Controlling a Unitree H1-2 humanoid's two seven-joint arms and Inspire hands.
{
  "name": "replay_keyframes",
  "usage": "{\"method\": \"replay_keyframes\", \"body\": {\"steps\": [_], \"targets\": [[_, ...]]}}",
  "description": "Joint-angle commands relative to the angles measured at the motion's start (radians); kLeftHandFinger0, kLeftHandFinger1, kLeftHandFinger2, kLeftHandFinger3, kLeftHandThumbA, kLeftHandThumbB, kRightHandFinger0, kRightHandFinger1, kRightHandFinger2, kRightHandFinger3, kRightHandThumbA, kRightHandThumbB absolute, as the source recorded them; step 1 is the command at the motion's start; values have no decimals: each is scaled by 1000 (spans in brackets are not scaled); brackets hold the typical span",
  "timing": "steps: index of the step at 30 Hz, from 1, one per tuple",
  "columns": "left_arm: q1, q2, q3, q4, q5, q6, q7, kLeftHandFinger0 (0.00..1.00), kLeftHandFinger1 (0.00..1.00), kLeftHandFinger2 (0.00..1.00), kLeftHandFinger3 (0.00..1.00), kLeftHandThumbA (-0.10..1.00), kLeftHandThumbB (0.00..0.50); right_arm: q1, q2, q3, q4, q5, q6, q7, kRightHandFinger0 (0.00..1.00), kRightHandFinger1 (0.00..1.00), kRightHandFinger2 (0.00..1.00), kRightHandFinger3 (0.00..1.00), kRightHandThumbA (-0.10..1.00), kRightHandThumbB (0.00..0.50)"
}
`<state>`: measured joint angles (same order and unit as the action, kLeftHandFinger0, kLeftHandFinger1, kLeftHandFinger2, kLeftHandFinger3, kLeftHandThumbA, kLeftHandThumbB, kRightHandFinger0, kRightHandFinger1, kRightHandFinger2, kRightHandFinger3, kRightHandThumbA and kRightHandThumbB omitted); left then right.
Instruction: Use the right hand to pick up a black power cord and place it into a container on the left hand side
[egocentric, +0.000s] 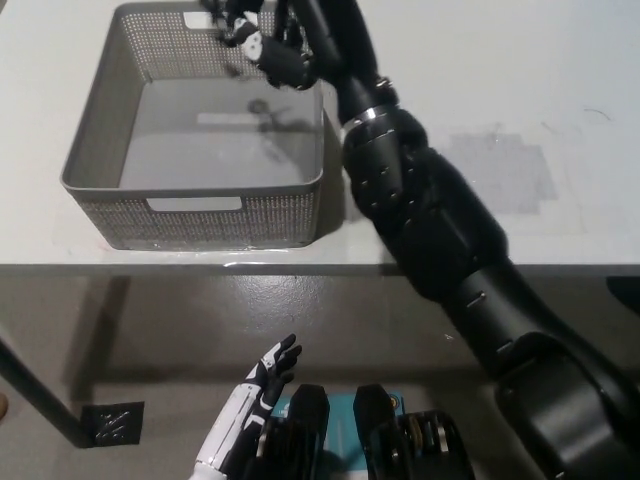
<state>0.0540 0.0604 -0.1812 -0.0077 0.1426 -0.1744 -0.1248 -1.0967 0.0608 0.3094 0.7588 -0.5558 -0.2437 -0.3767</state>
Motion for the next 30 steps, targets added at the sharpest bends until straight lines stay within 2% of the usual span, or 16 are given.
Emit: {"method": "replay_keyframes", "body": {"steps": [1,5,11,14,15,16,17,18,19,20,21,22,25,30], "targets": [[-15,5,-13,-34,11,0,-11,1000,1000,1000,1000,1000,237,-60,24,12,-16,-30,8,-24,0,229,618,734,-100,135],[-24,9,-20,-37,15,10,-11,1000,1000,1000,1000,1000,243,-65,34,19,26,-36,-19,-39,0,256,636,747,-100,158],[-41,14,-27,-36,28,21,-8,1000,1000,1000,1000,1000,248,-72,39,31,70,-49,-24,-49,0,316,671,780,-100,159],[-48,19,-29,-37,21,23,-15,1000,1000,1000,1000,1000,262,-68,39,41,84,-54,-49,-63,0,325,667,772,-100,183],[-51,19,-30,-36,26,22,-12,1000,1000,1000,1000,1000,262,-68,38,43,90,-53,-59,-64,0,328,667,771,-100,183],[-55,20,-31,-32,29,17,-10,1000,1000,1000,1000,1000,239,-64,38,39,88,-42,-49,-42,29,369,698,791,-100,179],[-56,22,-31,-30,27,16,-11,1000,1000,1000,1000,1000,252,-60,40,34,83,-33,-33,-24,95,457,807,882,16,195],[-58,23,-31,-30,24,17,-13,1000,1000,1000,1000,1000,255,-58,40,31,79,-27,-20,-12,133,451,768,825,107,200],[-58,24,-31,-32,24,21,-14,1000,1000,1000,1000,1000,274,-51,31,37,48,-17,22,66,680,909,1000,1000,538,313],[-61,23,-31,-32,22,25,-14,1000,1000,1000,1000,1000,279,-49,12,51,13,-5,66,172,1000,1000,1000,1000,761,435],[-65,22,-31,-31,20,29,-15,1000,1000,1000,1000,1000,279,-49,-7,64,-15,6,100,266,1000,1000,1000,1000,816,482],[-66,22,-30,-32,16,32,-17,1000,1000,1000,1000,1000,269,-47,-14,68,-29,6,115,296,1000,1000,1000,1000,859,496],[-72,23,-31,-34,13,27,-20,1000,1000,1000,1000,1000,252,-44,-33,79,-58,-1,156,360,1000,1000,1000,1000,958,500],[-74,24,-35,-30,5,22,-26,1000,1000,1000,1000,1000,249,-26,-46,76,-84,0,175,389,1000,1000,1000,1000,1000,500]]}}
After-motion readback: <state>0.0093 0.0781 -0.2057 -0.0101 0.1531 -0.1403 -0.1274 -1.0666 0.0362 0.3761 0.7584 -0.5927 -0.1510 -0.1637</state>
